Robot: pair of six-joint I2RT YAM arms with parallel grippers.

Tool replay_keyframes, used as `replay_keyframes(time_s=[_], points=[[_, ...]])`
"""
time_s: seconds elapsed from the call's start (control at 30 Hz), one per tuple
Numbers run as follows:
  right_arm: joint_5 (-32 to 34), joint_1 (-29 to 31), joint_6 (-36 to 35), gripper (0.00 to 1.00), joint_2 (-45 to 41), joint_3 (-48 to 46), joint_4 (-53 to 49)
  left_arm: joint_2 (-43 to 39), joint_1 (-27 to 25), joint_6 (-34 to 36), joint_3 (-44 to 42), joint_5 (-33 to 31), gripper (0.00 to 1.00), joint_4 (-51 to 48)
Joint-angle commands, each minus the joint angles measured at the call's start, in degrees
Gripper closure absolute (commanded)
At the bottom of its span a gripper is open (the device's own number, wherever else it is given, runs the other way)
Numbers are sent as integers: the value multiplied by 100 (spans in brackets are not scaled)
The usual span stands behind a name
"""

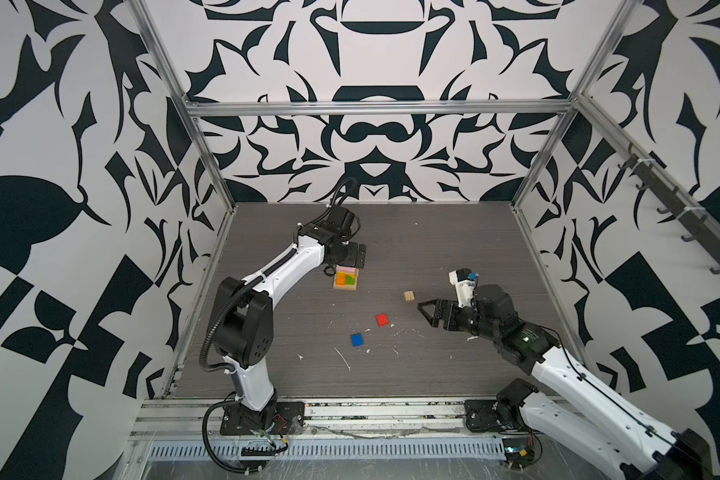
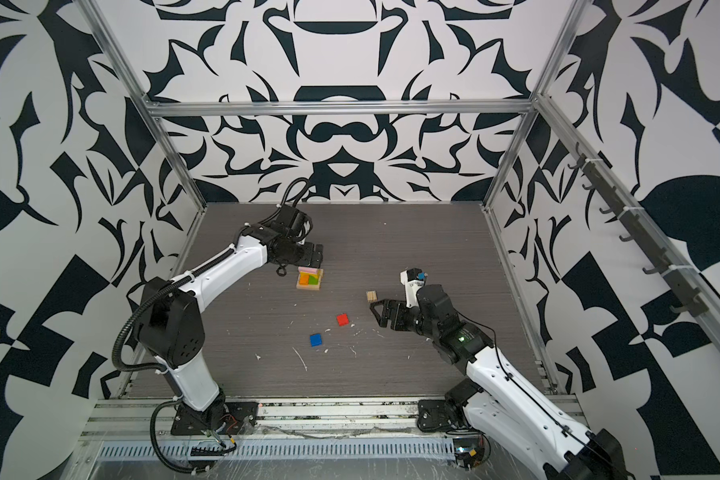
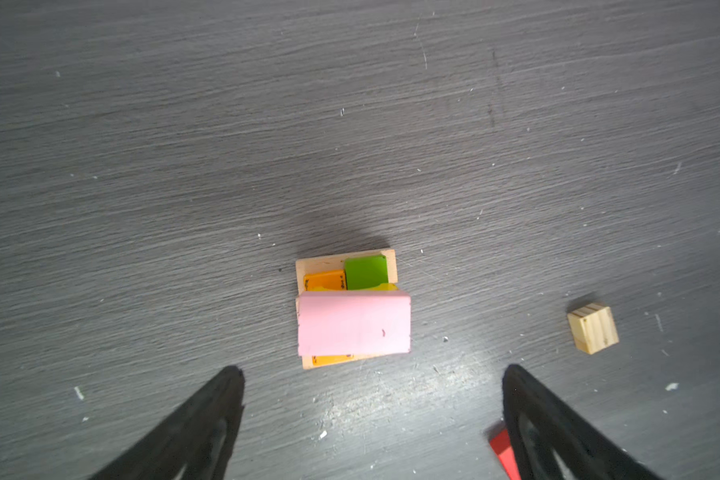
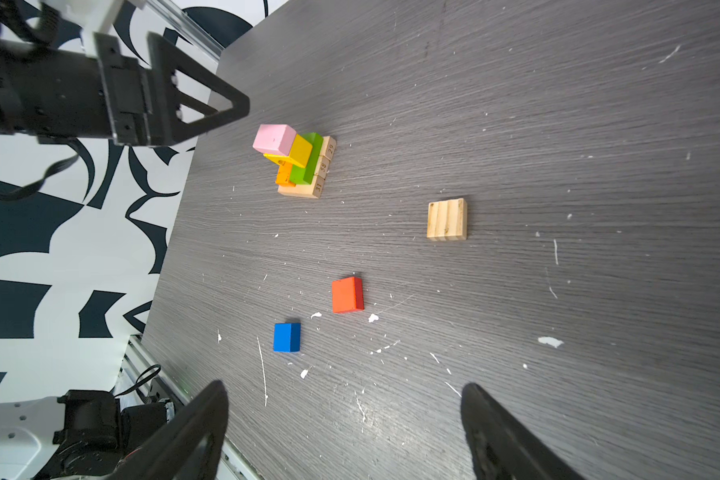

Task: Build the wood block tower
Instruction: 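Open the left gripper and lift it away from the pink block, then move the left gripper over the blue cube and lower it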

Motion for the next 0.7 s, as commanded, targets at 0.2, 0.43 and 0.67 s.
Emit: replay_keyframes(time_s=[0.2, 0.43, 0.67], points=[[15, 33, -49, 9, 32, 49, 348, -679, -236, -437, -680, 9, 1, -209], [-20, 70, -7, 9, 128, -30, 525, -1129, -406, -734, -1272, 190, 0, -47], [-11, 101, 69, 9, 141, -180, 697, -1554, -524, -1087, -1712, 142, 3, -68]])
